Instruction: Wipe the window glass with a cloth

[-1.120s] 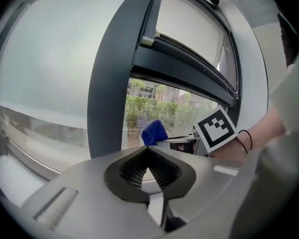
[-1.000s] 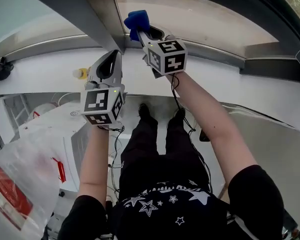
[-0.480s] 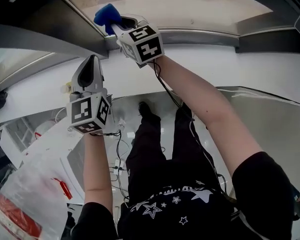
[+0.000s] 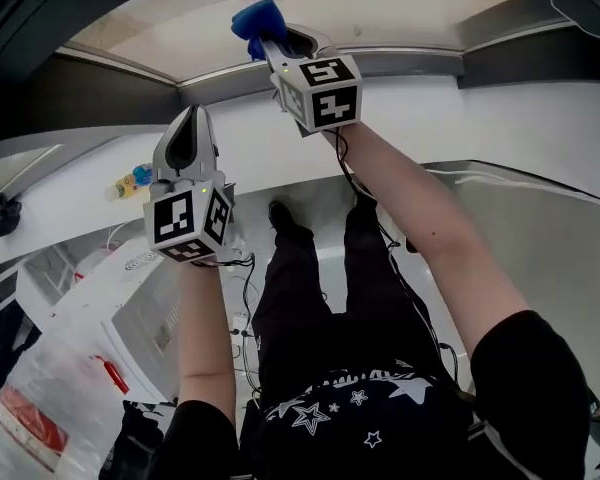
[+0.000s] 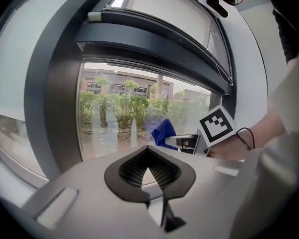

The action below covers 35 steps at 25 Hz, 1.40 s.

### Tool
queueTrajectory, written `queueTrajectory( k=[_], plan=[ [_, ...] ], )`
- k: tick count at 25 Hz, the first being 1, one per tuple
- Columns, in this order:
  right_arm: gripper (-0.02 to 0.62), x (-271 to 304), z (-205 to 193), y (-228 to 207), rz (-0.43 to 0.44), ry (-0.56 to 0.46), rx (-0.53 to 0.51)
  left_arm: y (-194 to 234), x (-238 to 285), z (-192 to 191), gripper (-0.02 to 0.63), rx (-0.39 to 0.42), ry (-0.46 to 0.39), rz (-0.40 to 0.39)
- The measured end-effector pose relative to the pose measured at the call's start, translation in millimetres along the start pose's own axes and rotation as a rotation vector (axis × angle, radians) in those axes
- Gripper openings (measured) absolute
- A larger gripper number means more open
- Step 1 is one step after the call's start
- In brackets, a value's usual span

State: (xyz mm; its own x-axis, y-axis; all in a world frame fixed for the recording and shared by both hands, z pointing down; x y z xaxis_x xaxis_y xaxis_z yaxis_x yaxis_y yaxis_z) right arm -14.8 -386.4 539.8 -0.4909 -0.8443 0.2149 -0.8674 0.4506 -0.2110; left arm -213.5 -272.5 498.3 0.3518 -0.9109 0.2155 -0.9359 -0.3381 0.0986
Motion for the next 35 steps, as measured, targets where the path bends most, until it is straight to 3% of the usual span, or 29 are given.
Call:
queueTrajectory(
  k=[7, 14, 22, 28, 35],
  plan=[
    [0.075, -64, 4, -107, -0.119, -0.017, 0.030, -93, 53, 4, 0.008, -0.002, -0.044, -0.136],
    [0.075, -128, 13, -213, -0.250, -0.038, 0.018, -189, 110, 1, 0.008, 0.005, -0.023, -0.230],
    [0.075, -201, 24, -323, -0.437, -0.072, 0.088, -280, 159, 0, 0.008, 0.003, 0.001, -0.321],
    [0.075, -240, 29, -378, -0.600, -0.098, 0.148, -325, 183, -3, 0.008, -0.011, 0.016, -0.370],
    [0.075, -259, 26, -397, -0.662, -0.106, 0.166, -348, 193, -5, 0.008, 0.002, 0.018, -0.431]
  ],
)
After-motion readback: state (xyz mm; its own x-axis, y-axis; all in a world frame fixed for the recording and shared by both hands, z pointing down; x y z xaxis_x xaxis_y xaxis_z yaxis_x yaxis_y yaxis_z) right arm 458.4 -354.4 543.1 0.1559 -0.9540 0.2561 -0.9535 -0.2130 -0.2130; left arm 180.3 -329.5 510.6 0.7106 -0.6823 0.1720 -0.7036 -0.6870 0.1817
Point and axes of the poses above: the fingertips, and each gripper's own axes: x forward along the fingers, y to its left, z out of its top, the point moved 10 cm from there along -x, backward along the fingers, and after that the axes turned 9 degrees about -y, right-handed, at the moved point
